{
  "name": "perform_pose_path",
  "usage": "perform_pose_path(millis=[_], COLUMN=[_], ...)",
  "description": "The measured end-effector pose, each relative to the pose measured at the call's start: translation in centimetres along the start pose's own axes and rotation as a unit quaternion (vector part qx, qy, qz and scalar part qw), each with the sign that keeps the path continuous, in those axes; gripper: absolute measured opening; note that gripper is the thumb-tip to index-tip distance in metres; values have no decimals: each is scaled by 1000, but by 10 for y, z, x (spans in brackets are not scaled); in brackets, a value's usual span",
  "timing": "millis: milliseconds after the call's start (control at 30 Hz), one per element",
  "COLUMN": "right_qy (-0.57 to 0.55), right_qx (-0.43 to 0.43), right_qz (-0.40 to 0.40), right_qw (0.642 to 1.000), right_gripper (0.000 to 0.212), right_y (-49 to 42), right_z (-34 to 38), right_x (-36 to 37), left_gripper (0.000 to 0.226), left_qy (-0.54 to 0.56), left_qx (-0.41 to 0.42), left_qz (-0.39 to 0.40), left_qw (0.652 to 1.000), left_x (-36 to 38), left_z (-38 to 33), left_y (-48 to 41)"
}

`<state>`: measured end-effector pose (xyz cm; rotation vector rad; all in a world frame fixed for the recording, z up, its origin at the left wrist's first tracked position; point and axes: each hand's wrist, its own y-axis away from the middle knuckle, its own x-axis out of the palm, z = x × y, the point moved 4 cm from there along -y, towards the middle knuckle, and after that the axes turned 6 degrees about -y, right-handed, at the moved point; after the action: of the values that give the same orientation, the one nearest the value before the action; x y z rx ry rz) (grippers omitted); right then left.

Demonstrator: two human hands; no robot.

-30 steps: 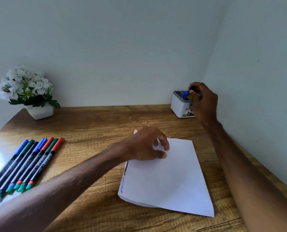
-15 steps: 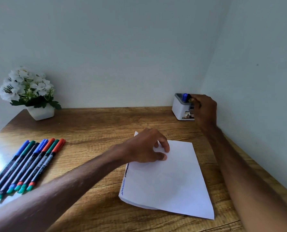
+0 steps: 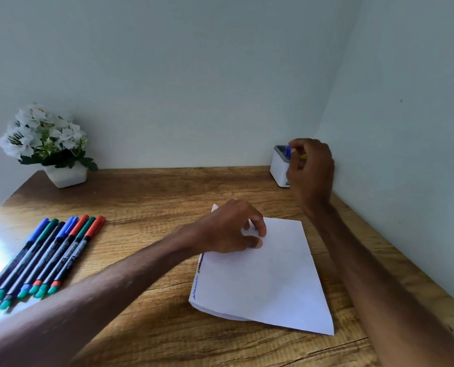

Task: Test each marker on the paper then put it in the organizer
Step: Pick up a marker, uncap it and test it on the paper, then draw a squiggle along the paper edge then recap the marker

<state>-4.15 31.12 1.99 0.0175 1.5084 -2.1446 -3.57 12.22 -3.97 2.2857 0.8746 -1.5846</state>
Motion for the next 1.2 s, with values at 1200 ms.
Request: perform_pose_path(millis=[1200], right_qy=[-201], right_qx=[-172], right_qz=[385], right_qw=[884], right_gripper=[10], right_y=[95], right_z=[144], right_x=[57], left_gripper=[25], left_qy=[-324], left_qx=[-383], left_qz=[-119], left_qw=[857], left_x=[-105], left_z=[105], left_y=[180])
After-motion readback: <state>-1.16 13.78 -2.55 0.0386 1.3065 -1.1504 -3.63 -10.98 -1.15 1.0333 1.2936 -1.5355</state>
